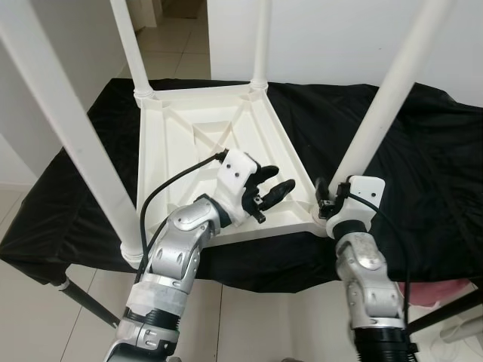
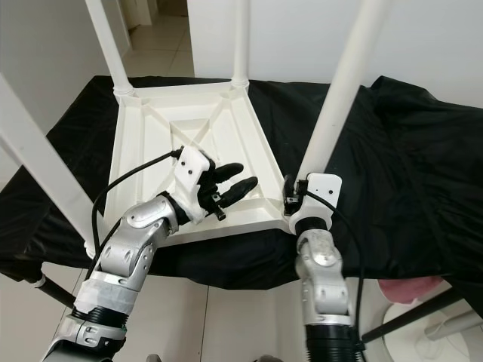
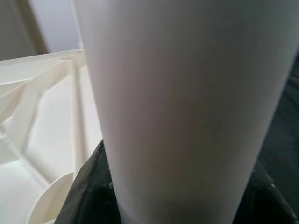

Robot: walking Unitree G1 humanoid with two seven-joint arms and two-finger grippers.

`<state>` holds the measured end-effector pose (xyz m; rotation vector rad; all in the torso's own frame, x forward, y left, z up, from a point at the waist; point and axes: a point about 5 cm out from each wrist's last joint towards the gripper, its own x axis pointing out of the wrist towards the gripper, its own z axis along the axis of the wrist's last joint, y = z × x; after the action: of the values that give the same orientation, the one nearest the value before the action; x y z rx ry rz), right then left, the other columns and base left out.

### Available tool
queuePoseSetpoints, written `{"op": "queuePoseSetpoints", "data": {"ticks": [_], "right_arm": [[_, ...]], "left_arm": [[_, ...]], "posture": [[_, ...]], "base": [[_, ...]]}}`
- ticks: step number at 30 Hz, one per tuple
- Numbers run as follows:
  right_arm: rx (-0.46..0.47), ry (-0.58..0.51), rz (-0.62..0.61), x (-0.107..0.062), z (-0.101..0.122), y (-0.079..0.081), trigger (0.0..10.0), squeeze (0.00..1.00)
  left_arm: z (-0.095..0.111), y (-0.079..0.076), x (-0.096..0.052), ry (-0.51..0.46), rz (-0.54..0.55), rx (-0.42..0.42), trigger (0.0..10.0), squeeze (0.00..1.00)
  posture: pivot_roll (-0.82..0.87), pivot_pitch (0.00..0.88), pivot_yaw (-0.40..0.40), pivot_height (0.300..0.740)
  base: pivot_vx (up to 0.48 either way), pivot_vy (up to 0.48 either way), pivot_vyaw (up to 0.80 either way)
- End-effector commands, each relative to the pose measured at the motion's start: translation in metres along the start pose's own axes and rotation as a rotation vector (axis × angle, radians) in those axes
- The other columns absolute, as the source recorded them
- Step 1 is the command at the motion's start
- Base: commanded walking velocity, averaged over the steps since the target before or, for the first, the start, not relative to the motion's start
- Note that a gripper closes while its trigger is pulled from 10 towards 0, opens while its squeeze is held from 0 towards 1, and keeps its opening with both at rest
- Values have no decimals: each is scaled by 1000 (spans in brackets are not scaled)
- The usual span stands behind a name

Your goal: Building children table

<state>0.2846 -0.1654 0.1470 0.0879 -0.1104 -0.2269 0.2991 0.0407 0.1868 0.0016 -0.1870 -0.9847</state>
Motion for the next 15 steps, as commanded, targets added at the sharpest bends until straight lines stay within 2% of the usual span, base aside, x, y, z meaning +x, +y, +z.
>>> {"op": "queuePoseSetpoints", "data": {"ticks": [1,3,12,13,15], "right_arm": [[30,26,-95,-2,-4,-14,10000,0],[25,26,-192,-7,-6,-17,10000,0],[22,36,-159,-8,-7,-11,10000,0],[16,32,-150,-7,-6,-9,10000,1000],[0,16,-144,-5,-3,-10,10000,1000]], "left_arm": [[-2,3,1,4,58,-8,10000,0],[-2,3,2,2,54,-9,10000,0],[-4,0,0,14,35,-2,10000,0],[-5,0,-2,23,28,2,10000,0],[-11,-3,-7,57,6,18,10000,0]], "posture": [[-79,0,6,740],[-79,0,7,740],[-74,0,2,740],[-73,0,2,740],[-73,0,1,740]], "base": [[0,0,0],[0,0,0],[0,0,0],[0,0,0],[0,0,0]]}}
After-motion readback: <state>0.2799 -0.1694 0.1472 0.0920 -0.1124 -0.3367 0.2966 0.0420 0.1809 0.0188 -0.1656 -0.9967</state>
